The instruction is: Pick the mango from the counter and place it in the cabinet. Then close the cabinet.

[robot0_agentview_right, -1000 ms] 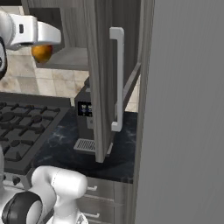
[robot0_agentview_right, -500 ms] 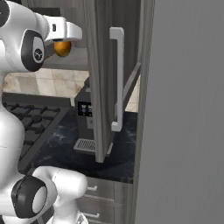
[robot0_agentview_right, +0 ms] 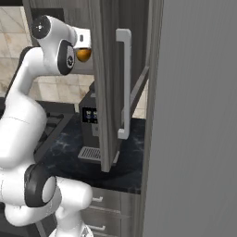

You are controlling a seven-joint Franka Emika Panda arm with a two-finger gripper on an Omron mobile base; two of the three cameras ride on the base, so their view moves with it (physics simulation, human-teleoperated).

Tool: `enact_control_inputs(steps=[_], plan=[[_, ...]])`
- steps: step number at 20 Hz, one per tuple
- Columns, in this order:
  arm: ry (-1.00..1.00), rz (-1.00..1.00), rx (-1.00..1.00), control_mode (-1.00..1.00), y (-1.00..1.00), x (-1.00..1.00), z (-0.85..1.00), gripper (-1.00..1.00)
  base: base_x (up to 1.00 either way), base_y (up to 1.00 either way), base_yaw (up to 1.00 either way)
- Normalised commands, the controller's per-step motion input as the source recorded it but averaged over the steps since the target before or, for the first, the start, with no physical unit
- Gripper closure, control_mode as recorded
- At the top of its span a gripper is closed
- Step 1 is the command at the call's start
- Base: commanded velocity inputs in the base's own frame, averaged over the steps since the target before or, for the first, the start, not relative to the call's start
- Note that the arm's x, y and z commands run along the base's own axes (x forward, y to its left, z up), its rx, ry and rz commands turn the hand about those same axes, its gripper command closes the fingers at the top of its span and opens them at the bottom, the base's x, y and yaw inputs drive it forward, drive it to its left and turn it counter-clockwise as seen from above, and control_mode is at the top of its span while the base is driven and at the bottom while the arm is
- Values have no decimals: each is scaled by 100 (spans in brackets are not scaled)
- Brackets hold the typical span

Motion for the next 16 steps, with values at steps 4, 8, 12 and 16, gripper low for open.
enact_control_inputs(steps=[4,8,12,16], plan=[[0,0,9,-100,-1,79,-24,100,0,0,0],[0,1,8,-100,-6,72,-36,100,0,0,0],[0,0,6,-100,-8,68,-33,100,0,0,0],[-2,0,8,-100,-13,69,-33,100,0,0,0]])
